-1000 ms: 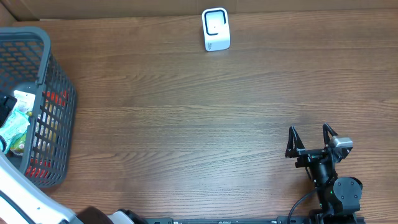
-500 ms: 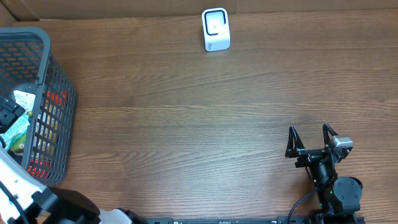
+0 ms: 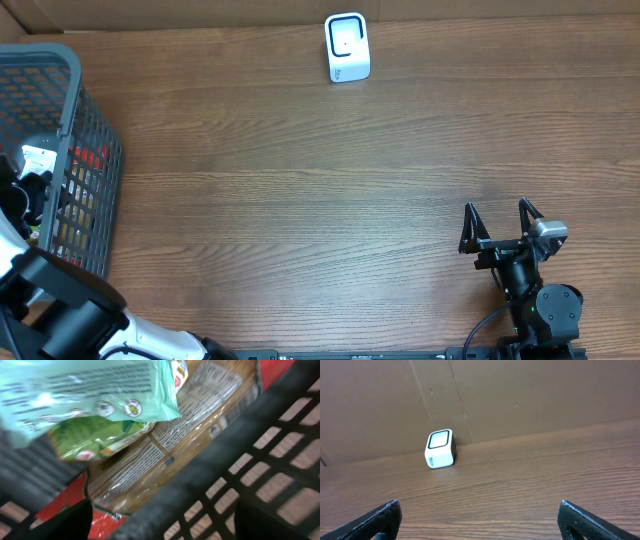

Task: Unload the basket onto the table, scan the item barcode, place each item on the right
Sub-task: 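Grasp the red-ended spaghetti pack in the basket with the left gripper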

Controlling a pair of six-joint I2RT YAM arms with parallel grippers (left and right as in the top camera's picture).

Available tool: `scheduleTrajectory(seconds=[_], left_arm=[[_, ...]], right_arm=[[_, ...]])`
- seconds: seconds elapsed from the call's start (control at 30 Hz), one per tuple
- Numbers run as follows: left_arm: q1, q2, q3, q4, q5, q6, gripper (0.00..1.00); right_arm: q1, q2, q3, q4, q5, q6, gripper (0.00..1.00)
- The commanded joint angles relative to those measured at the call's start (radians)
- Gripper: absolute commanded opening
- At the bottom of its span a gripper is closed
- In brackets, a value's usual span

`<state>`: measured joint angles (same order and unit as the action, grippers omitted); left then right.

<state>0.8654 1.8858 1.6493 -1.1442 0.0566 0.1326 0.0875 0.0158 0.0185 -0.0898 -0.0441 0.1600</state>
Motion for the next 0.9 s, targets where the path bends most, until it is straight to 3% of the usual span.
scheduleTrajectory(seconds=[0.0, 0.67, 0.7, 0.8, 0.83, 0.87], left_arm=[[-0.003, 0.047, -0.004, 0.007, 0.013, 0.069, 0.81], [-0.030, 0.282, -0.004, 0.061, -0.002, 0.100, 0.80], [-0.031, 0.287, -0.004, 0.060, -0.001, 0.100, 0.75], [-0.036, 0.296, -0.003, 0.061, 0.000, 0.098, 0.16], [-0.038, 0.294, -0.001, 0.061, -0.001, 0.091, 0.04], [-0.040, 0.293, 0.004, 0.059, 0.000, 0.087, 0.04]], right_arm=[[0.006, -0.007, -0.009, 0.007, 0.010, -0.001, 1.00], [0.006, -0.007, -0.009, 0.007, 0.010, -0.001, 1.00], [0.006, -0.007, -0.009, 0.007, 0.010, -0.001, 1.00], [0.006, -0.007, -0.009, 0.007, 0.010, -0.001, 1.00], [0.006, -0.007, -0.009, 0.007, 0.010, -0.001, 1.00], [0.006, -0.007, -0.009, 0.007, 0.010, -0.001, 1.00]])
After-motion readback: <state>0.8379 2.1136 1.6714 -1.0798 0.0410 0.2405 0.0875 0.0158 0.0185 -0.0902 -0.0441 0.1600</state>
